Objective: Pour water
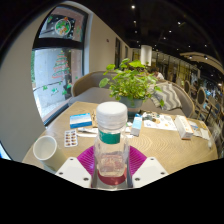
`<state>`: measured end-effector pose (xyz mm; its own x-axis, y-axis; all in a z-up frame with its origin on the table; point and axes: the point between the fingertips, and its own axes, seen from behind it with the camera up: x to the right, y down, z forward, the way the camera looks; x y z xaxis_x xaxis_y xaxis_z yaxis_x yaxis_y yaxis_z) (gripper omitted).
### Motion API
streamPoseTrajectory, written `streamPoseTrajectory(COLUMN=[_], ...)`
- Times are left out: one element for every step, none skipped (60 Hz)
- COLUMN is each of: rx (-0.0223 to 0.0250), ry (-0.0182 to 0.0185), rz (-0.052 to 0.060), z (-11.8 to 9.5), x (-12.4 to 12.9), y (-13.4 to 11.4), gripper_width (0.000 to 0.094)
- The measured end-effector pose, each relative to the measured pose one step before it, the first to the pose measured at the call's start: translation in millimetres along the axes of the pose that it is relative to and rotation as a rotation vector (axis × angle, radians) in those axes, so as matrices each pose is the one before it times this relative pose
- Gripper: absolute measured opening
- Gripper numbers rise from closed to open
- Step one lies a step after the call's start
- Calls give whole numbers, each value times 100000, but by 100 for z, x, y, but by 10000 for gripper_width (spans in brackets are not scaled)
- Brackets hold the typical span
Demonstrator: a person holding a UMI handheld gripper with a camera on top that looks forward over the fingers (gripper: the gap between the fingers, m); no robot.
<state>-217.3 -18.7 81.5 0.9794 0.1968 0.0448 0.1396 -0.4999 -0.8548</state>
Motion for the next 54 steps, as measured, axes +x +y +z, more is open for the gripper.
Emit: streamPoseTrajectory(rx=[-301,-24,8,-63,-237,-280,-210,-143,-84,-98,-214,-625,-1317,1830,1722,483,615,1149,331,437,34,20,-258,-834,-1481,-1983,-1811,-1090,-1374,-792,-97,-304,-367,-400,-465,-711,-18,-378,-109,-206,-186,-242,-347,-593,-460,-344,-259,-406,-505,-458,-300,-239,-255,-324], ry=[191,-38,-372,-346,-73,181,162,-169,-380,-324,-18,203,370,133,-39,203,159,98,56,226,3,94,295,398,355,-7,-366,-365,-588,-606,-296,-197,36,121,363,445,838,702,412,524,377,648,865,785,727,573,439,404,442,589,472,393,293,399], rz=[725,585,761,527,536,553,476,472,470,275,85,-141,-213,113,-26,-296,-599,-610,-589,-423,206,286,306,234,120,156,327,494,708,498,221,117,-78,-343,-624,-460,-732,-557,-600,-834,-834,-630,-215,-30,-56,-265,-295,-59,113,175,-134,-466,-669,-523], z=[198,201,244,199,177,190,163,200,152,203,140,171,202,-144,83,-109,-110,-73,-50,-21,35,-2,6,8,20,5,-1,-222,-95,-106,-363,-251,-360,-396,-500,-508,-632,-640,-725,-756,-758,-808,-833,-912,-910,-906,-880,-909,-947,-837,-856,-799,-806,-784], x=[64,38,-65,2,24,61,54,-39,-57,-21,17,68,53,-1,60,-44,-43,-40,-27,42,-17,-22,55,188,123,9,-54,-114,-50,27,-110,46,2,2,57,46,168,62,-1,42,30,89,128,140,42,26,6,-2,125,27,53,1,5,78], y=[255,412,439,368,382,381,337,319,311,189,398,449,637,-230,-225,166,34,-81,108,26,-96,14,57,168,328,385,319,349,150,-28,3,-77,-75,-74,-82,-281,-112,-193,-150,-205,-202,-196,-177,-238,-107,-149,-149,-105,-138,-85,-87,-90,-65,-41], gripper_width=[402,402,403,402,402,407,406,405,405,408,406,407,416,420,423,428,436,440,447,453,461,469,480,493,505,522,542,578,621,674,737,801,868,856,834,828,836,852,866,866,860,854,849,850,850,854,854,854,853,854,857,855,855,853])
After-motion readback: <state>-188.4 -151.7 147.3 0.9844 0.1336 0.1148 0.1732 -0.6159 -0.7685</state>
